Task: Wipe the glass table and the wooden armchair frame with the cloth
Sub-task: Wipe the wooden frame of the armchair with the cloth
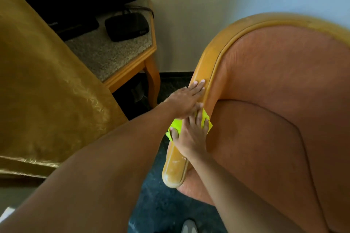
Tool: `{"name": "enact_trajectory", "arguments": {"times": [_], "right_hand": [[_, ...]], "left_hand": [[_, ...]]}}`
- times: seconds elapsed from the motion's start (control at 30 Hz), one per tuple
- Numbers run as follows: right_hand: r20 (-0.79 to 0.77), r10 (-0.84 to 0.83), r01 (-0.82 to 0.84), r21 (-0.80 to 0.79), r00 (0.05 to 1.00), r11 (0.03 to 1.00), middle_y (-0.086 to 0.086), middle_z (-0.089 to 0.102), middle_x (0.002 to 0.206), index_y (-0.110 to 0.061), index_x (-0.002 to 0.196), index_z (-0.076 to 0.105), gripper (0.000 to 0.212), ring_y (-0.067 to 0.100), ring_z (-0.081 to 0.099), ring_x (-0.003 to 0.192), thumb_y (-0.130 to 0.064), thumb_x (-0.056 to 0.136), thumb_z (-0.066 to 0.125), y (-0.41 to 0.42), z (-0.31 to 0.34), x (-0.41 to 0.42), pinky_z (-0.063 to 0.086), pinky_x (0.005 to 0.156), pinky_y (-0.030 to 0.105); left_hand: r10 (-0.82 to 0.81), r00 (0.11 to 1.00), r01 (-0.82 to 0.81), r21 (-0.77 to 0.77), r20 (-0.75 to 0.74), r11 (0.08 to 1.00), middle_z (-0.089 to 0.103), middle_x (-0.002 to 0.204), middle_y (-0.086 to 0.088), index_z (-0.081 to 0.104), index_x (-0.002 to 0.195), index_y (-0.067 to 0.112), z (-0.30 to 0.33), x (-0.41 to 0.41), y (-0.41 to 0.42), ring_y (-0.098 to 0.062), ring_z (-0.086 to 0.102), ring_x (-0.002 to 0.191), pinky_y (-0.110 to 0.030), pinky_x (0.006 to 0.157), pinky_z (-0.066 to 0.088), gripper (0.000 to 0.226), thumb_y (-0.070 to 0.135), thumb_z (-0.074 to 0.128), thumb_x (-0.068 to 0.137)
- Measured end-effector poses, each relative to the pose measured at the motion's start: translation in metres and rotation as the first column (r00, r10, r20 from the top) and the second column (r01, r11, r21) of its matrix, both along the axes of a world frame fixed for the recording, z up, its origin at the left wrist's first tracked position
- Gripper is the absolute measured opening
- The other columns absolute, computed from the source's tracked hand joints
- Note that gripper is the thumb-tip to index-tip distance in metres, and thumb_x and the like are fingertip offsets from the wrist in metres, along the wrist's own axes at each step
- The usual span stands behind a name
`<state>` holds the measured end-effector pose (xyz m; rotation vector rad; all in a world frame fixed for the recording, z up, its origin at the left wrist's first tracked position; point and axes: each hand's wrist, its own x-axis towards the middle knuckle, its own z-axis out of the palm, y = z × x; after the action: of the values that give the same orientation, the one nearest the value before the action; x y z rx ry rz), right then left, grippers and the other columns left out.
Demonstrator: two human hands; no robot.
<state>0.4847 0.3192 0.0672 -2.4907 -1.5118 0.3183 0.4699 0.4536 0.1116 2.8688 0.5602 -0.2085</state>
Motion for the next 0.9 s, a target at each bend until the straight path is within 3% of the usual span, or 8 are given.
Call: {"name": "enact_trajectory", "arguments": {"times": [0.23, 0.47, 0.67, 0.77, 0.9], "right_hand": [[-0.037, 0.091, -0.089, 0.047, 0.995, 0.995, 0.003, 0.008, 0.169, -0.014, 0.157, 0.018, 0.090, 0.033, 0.008, 0.154, -0.066, 0.088, 0.044, -0.082, -0.012, -0.057, 0.037, 0.113, 0.055], [-0.038, -0.106, 0.107, 0.029, 0.994, 0.994, 0.003, 0.011, 0.167, -0.013, 0.156, 0.017, 0.088, 0.031, 0.000, 0.155, -0.054, 0.090, 0.057, -0.014, -0.002, -0.021, 0.036, 0.112, 0.056], [-0.016, 0.053, -0.051, 0.086, 0.998, 0.995, 0.004, 0.006, 0.169, -0.010, 0.157, 0.014, 0.093, 0.031, 0.003, 0.155, -0.065, 0.089, 0.044, -0.092, -0.017, -0.073, 0.036, 0.115, 0.052], [-0.006, 0.061, -0.061, 0.053, 0.998, 0.997, 0.003, 0.009, 0.168, -0.011, 0.157, 0.017, 0.092, 0.031, 0.005, 0.155, -0.065, 0.089, 0.047, -0.071, -0.018, -0.053, 0.041, 0.111, 0.051], [-0.039, -0.097, 0.099, 0.029, 0.994, 0.995, 0.006, 0.012, 0.167, -0.011, 0.155, 0.019, 0.092, 0.029, 0.004, 0.154, -0.058, 0.087, 0.059, -0.008, -0.003, -0.009, 0.041, 0.110, 0.053]], "left_hand": [[0.022, 0.996, -0.020, -0.018, 0.084, 1.000, -0.011, 0.165, -0.007, 0.006, 0.155, 0.007, -0.014, -0.007, -0.007, -0.024, -0.004, 0.152, -0.042, 0.122, 0.014, 0.068, 0.043, 0.030, 0.103], [0.029, 0.995, -0.034, 0.052, 0.095, 0.998, -0.008, 0.166, -0.005, 0.009, 0.155, 0.008, -0.017, -0.005, -0.004, -0.023, -0.001, 0.152, -0.044, 0.122, 0.014, 0.065, 0.043, 0.025, 0.103], [0.040, 0.990, -0.043, 0.017, 0.138, 0.999, -0.010, 0.165, -0.003, 0.005, 0.155, 0.010, -0.024, -0.006, -0.008, -0.022, -0.005, 0.152, -0.042, 0.122, 0.011, 0.067, 0.045, 0.027, 0.103], [0.011, 0.990, -0.012, 0.007, 0.138, 1.000, -0.009, 0.165, -0.002, 0.005, 0.155, 0.010, -0.024, -0.007, -0.005, -0.021, -0.005, 0.152, -0.041, 0.121, 0.010, 0.066, 0.045, 0.027, 0.103], [0.003, 0.996, -0.014, 0.122, 0.089, 0.992, -0.009, 0.166, -0.001, 0.006, 0.155, 0.012, -0.022, -0.008, 0.000, -0.019, -0.002, 0.152, -0.046, 0.123, 0.005, 0.065, 0.047, 0.019, 0.102]]}}
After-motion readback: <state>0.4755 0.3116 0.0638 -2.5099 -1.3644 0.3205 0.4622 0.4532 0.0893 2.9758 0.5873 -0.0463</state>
